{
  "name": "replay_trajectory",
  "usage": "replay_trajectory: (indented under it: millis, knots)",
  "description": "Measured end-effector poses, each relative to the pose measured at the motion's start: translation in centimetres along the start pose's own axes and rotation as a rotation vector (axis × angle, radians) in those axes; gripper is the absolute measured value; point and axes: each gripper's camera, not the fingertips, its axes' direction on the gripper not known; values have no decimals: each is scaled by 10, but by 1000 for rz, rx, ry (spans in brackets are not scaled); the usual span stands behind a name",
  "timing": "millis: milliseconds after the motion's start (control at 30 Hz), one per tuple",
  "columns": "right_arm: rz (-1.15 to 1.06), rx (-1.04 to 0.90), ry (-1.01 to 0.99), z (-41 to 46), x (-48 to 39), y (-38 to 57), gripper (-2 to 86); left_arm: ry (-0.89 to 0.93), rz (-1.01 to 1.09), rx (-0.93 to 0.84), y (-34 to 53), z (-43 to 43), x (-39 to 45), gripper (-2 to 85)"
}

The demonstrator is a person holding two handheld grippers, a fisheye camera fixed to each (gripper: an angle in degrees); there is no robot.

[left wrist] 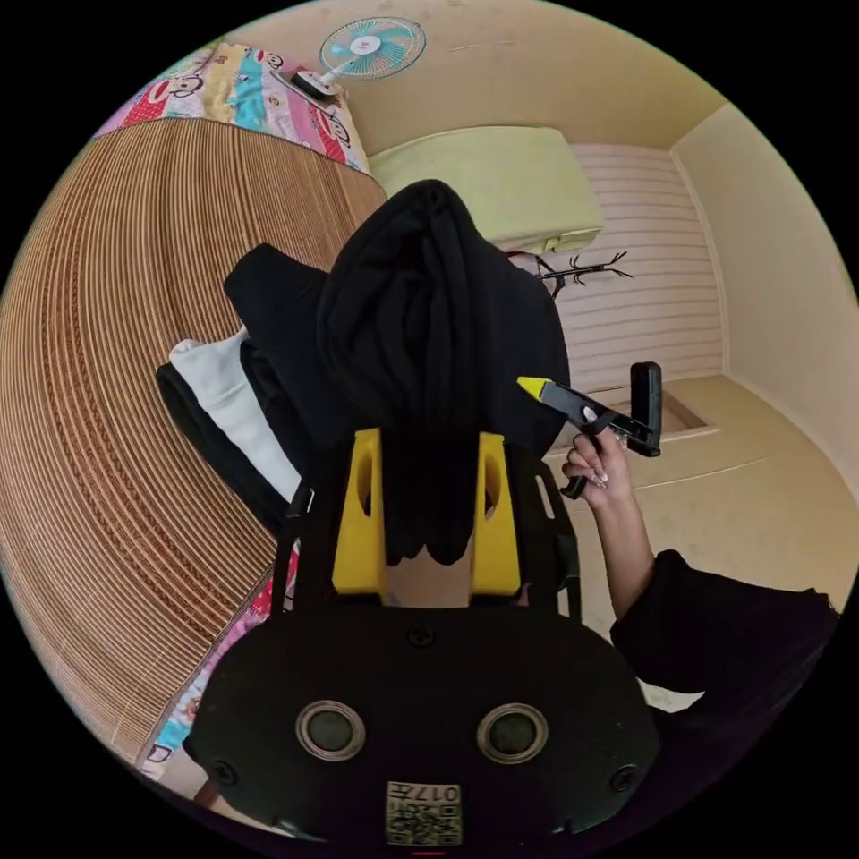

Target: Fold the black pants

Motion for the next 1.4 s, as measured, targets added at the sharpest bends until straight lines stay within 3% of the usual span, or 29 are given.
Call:
replay_trajectory:
  millis: [100, 200, 267, 367, 467, 567, 667, 800, 967, 1133, 1400]
  knots:
    - [98, 15, 194, 24, 0, 3, 124, -129, -61, 10, -5, 28, -32, 135]
    - [-60, 232, 305, 10, -80, 30, 139, -244, -67, 123, 34, -10, -54, 135]
    - [-242, 320, 266, 21, -153, 56, 142, -451, -133, 176, 80, -47, -77, 142]
    - [-307, 380, 125, 46, -224, 81, 150, -669, -264, 225, 141, -85, -115, 170]
    - [-425, 270, -31, 108, -275, 86, 179, -819, -380, 262, 185, -105, -150, 211]
    - [-444, 105, -93, 197, -307, 85, 201, -915, -426, 271, 200, -104, -182, 256]
    - [-467, 60, -111, 257, -338, 87, 218, -1044, -422, 251, 193, -93, -213, 269]
    - [-518, 65, -2, 317, -377, 95, 226, -1129, -426, 286, 186, -86, -257, 271]
    - [-408, 130, 126, 358, -390, 115, 212, -1259, -442, 378, 186, -70, -296, 276]
    - [-429, 165, 190, 372, -392, 131, 213, -1310, -424, 476, 197, -49, -309, 282]
    - [-380, 176, 213, 374, -377, 137, 240, -1312, -422, 494, 202, -43, -326, 283]
